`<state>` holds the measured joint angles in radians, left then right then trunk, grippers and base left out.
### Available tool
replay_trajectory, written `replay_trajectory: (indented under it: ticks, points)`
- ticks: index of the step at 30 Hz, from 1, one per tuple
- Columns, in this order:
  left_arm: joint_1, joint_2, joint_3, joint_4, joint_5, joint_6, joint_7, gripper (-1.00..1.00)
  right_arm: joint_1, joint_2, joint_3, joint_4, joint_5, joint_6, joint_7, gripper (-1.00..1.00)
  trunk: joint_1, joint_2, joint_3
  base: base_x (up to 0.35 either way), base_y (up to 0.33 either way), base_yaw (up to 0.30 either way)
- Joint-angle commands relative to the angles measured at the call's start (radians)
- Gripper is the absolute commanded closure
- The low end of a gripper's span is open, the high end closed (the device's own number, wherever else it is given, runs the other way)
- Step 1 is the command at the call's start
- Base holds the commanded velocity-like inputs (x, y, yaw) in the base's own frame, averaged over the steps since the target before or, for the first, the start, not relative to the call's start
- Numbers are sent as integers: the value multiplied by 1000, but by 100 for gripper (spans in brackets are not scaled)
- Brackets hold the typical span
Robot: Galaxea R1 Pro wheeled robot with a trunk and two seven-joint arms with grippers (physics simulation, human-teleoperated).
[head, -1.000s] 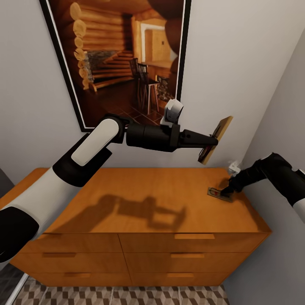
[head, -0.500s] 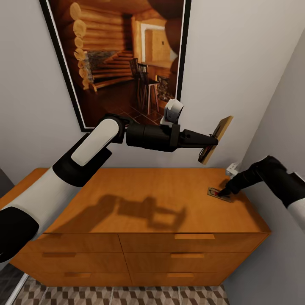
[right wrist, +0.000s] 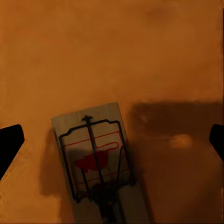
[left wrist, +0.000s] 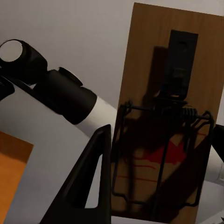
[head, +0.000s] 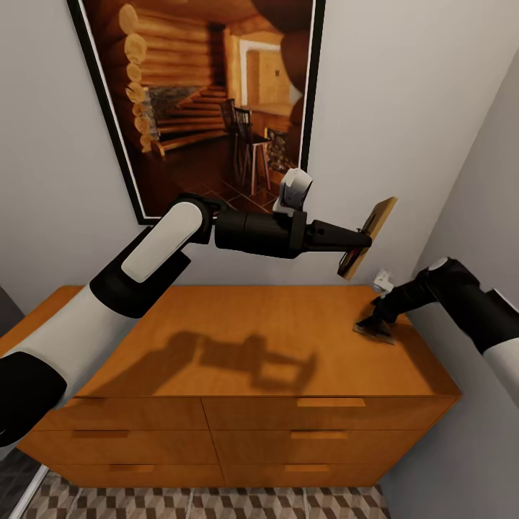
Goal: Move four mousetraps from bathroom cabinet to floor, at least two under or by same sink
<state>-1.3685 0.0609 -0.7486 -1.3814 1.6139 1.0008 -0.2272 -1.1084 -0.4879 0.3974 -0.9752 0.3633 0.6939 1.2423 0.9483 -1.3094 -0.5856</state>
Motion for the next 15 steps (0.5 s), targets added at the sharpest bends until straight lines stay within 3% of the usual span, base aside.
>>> replay_trajectory:
  ticks: [1,5,8,15]
  points:
    - [-1,1,-2,1,-8,-1,-14,100,-1,-1,3,-26,5,6,11,-100,0,-1,-1,0,0,0]
    - [-1,1,-2,0,-8,0,-14,100,9,0,4,-62,5,1,25,-100,0,-1,-1,0,0,0]
    - [-1,0,-2,-2,-8,0,-14,100,50,0,5,-76,8,-9,30,-100,0,-1,-1,0,0,0]
    - [-1,0,-2,-2,-8,0,-14,100,125,0,5,-95,10,-108,32,-100,0,-1,-1,0,0,0]
